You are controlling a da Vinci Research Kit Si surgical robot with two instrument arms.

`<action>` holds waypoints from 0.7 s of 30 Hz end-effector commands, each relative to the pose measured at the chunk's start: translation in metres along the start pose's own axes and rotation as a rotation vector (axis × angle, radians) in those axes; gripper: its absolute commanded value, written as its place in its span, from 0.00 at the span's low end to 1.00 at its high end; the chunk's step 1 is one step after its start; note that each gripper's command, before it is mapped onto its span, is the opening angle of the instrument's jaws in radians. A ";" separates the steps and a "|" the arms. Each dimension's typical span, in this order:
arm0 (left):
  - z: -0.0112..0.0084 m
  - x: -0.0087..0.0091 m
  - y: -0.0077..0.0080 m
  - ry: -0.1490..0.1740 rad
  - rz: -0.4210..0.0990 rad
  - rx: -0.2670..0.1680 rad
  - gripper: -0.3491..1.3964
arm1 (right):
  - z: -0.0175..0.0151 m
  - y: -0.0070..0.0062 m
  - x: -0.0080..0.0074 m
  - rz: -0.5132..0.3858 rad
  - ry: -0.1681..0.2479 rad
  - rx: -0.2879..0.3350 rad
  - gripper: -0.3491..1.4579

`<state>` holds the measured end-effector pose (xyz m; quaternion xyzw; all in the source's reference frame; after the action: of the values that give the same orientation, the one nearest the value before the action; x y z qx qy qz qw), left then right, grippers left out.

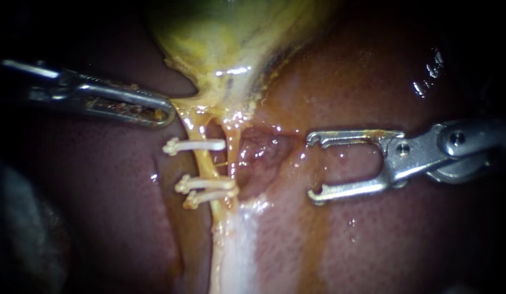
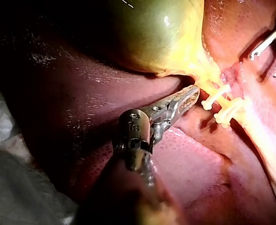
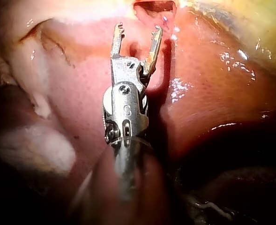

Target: Going back third clip left tube

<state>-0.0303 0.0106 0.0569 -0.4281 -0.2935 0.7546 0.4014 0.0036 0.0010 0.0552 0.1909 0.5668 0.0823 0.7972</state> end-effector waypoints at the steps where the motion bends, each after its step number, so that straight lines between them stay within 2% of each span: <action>1: 0.0003 -0.0001 0.0000 -0.005 0.001 0.000 0.00 | 0.0000 0.0000 0.0000 0.000 0.000 0.000 0.47; 10: 0.0020 -0.0005 0.0002 -0.015 0.004 -0.008 0.00 | 0.0000 -0.0001 0.0000 0.000 0.000 0.000 0.47; 21: 0.0022 -0.0005 0.0003 -0.016 0.004 -0.011 0.00 | 0.0000 -0.0001 0.0000 0.000 0.000 0.000 0.47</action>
<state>-0.0322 0.0098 0.0580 -0.4244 -0.2991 0.7576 0.3957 0.0036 0.0010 0.0551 0.1909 0.5670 0.0823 0.7970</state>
